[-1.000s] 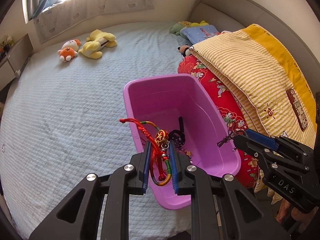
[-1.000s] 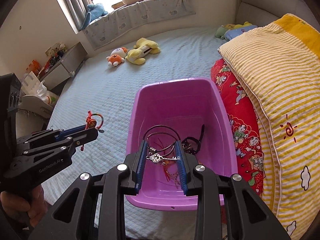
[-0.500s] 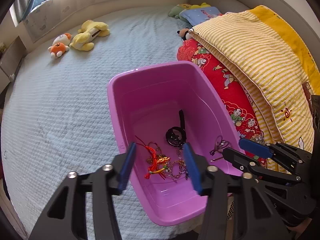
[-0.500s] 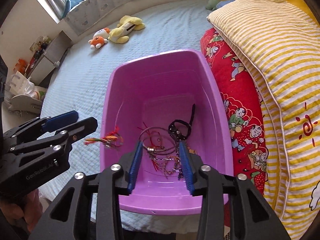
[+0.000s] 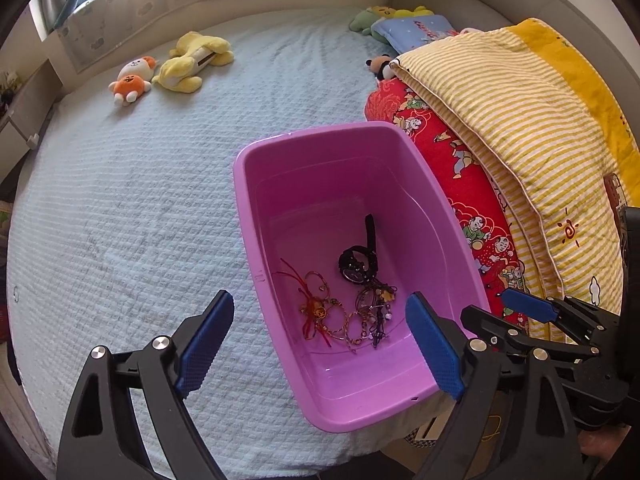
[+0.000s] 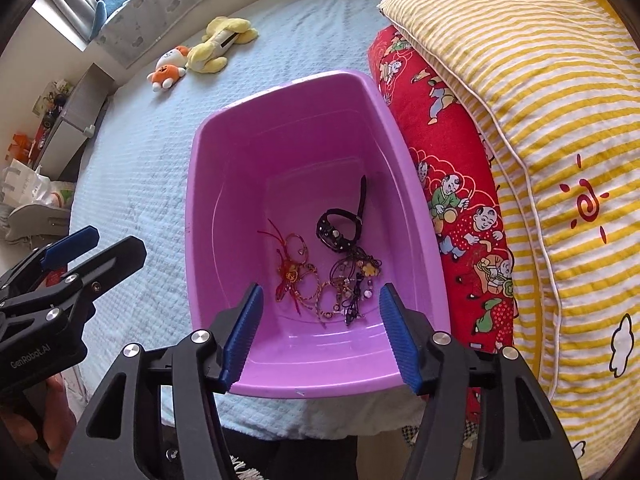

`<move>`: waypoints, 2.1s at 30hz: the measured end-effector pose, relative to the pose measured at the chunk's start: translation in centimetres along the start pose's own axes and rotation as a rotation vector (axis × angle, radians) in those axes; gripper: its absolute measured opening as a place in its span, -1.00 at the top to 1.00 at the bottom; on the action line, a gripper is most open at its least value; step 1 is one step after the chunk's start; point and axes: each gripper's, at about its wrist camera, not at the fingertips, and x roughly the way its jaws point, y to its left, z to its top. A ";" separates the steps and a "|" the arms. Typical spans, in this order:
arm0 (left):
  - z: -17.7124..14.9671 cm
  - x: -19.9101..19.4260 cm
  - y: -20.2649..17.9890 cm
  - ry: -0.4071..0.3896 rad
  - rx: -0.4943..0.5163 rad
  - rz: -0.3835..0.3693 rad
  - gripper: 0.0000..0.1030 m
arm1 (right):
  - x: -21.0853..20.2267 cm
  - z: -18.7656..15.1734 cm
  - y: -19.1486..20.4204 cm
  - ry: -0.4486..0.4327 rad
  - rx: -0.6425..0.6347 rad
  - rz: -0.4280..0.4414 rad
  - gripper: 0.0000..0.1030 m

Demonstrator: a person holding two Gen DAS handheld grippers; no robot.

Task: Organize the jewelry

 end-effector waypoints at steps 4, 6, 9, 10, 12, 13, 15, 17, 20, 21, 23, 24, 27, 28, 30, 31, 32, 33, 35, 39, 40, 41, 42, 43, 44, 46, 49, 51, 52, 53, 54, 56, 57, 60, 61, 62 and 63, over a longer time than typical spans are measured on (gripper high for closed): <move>-0.6 -0.7 0.3 0.003 -0.005 -0.001 -0.67 | -0.6 -0.4 0.7 0.021 0.002 -0.017 -0.13; -0.7 -0.9 0.5 0.005 -0.006 0.005 -0.67 | -1.2 -0.7 1.0 0.017 0.002 -0.024 -0.13; -0.9 -1.4 0.7 0.002 -0.006 0.021 -0.67 | -2.0 -0.9 1.5 0.003 0.003 -0.031 -0.14; -1.0 -1.6 0.7 0.000 -0.007 0.024 -0.67 | -2.1 -0.9 1.6 0.000 0.001 -0.033 -0.15; -1.1 -2.0 0.9 -0.005 -0.010 0.031 -0.67 | -2.6 -1.1 1.8 -0.006 0.002 -0.035 -0.16; -1.1 -2.2 1.0 -0.004 -0.011 0.036 -0.67 | -2.7 -1.1 1.9 -0.008 0.003 -0.037 -0.16; -1.2 -2.5 1.2 -0.005 -0.012 0.040 -0.68 | -3.1 -1.3 2.1 -0.014 0.004 -0.040 -0.16; -1.4 -2.8 1.3 -0.007 -0.014 0.042 -0.68 | -3.5 -1.5 2.3 -0.020 0.003 -0.044 -0.16; -1.5 -3.1 1.3 -0.004 -0.011 0.044 -0.67 | -4.1 -1.7 2.5 -0.029 0.002 -0.056 -0.16; -1.6 -3.1 1.4 -0.002 -0.011 0.044 -0.68 | -4.3 -1.7 2.6 -0.032 0.003 -0.059 -0.16; -1.7 -3.3 1.4 0.002 -0.011 0.044 -0.68 | -4.6 -1.9 2.7 -0.037 0.005 -0.065 -0.16; -1.8 -3.4 1.4 0.004 -0.012 0.042 -0.68 | -4.7 -2.0 2.8 -0.040 0.005 -0.070 -0.16; -1.9 -3.7 1.2 0.007 -0.011 0.041 -0.68 | -5.1 -2.2 3.0 -0.042 0.006 -0.073 -0.18; -2.0 -3.9 1.2 0.006 -0.010 0.040 -0.68 | -5.3 -2.2 3.1 -0.044 0.005 -0.075 -0.18; -2.1 -4.1 1.2 0.006 -0.008 0.040 -0.68 | -5.6 -2.4 3.3 -0.048 0.004 -0.078 -0.18; -2.1 -4.2 1.2 0.006 -0.008 0.040 -0.68 | -5.7 -2.5 3.4 -0.048 0.005 -0.077 -0.18; -2.1 -4.3 1.2 0.006 -0.007 0.040 -0.68 | -5.8 -2.5 3.4 -0.048 0.005 -0.078 -0.18; -2.1 -4.4 1.2 0.006 -0.006 0.041 -0.68 | -6.0 -2.5 3.4 -0.049 0.005 -0.080 -0.18; -2.1 -4.6 1.2 0.005 -0.006 0.041 -0.68 | -6.3 -2.6 3.4 -0.055 0.008 -0.080 -0.18; -2.2 -4.8 1.1 0.004 -0.005 0.035 -0.68 | -6.6 -2.7 3.4 -0.060 0.016 -0.084 -0.18; -2.2 -4.9 1.0 0.002 -0.004 0.036 -0.68 | -6.7 -2.8 3.4 -0.062 0.015 -0.087 -0.18; -2.2 -5.0 1.1 0.001 -0.003 0.035 -0.68 | -6.8 -2.8 3.4 -0.064 0.015 -0.088 -0.18; -2.2 -5.0 1.1 -0.001 -0.003 0.034 -0.68 | -6.8 -2.8 3.4 -0.065 0.015 -0.088 -0.18; -2.2 -5.1 1.1 -0.003 -0.003 0.034 -0.68 | -6.9 -2.8 3.4 -0.066 0.015 -0.090 -0.18; -2.3 -5.2 1.1 -0.004 -0.002 0.033 -0.68 | -7.0 -2.9 3.5 -0.068 0.014 -0.091 -0.18; -2.4 -5.3 1.1 -0.005 -0.001 0.033 -0.68 | -7.1 -2.9 3.5 -0.071 0.014 -0.092 -0.18; -2.4 -5.3 1.1 -0.006 -0.002 0.034 -0.68 | -7.2 -3.0 3.5 -0.073 0.014 -0.092 -0.18; -2.4 -5.3 1.1 -0.006 -0.002 0.034 -0.68 | -7.2 -3.0 3.5 -0.072 0.014 -0.092 -0.18; -2.4 -5.4 1.1 -0.007 -0.002 0.034 -0.68 | -7.3 -3.0 3.5 -0.073 0.013 -0.093 -0.18; -2.4 -5.3 1.1 -0.007 -0.001 0.034 -0.68 | -7.3 -3.1 3.5 -0.074 0.013 -0.093 -0.18; -2.4 -5.3 1.1 -0.007 -0.001 0.034 -0.68 | -7.3 -3.1 3.6 -0.074 0.013 -0.093 -0.18; -2.5 -5.4 1.1 -0.007 -0.001 0.034 -0.68 | -7.3 -3.1 3.6 -0.074 0.012 -0.093 -0.18; -2.4 -5.4 1.1 -0.006 -0.001 0.035 -0.68 | -7.3 -3.1 3.6 -0.074 0.012 -0.093 -0.18; -2.5 -5.4 1.1 -0.005 -0.002 0.033 -0.68 | -7.3 -3.1 3.6 -0.074 0.012 -0.092 -0.18; -2.5 -5.4 1.1 -0.003 -0.002 0.029 -0.68 | -7.3 -3.2 3.7 -0.074 0.012 -0.093 -0.18; -2.5 -5.4 1.1 0.000 -0.002 0.026 -0.68 | -7.3 -3.2 3.7 -0.074 0.012 -0.093 -0.18; -2.6 -5.5 1.1 0.001 -0.002 0.025 -0.68 | -7.3 -3.2 3.7 -0.074 0.012 -0.093 -0.18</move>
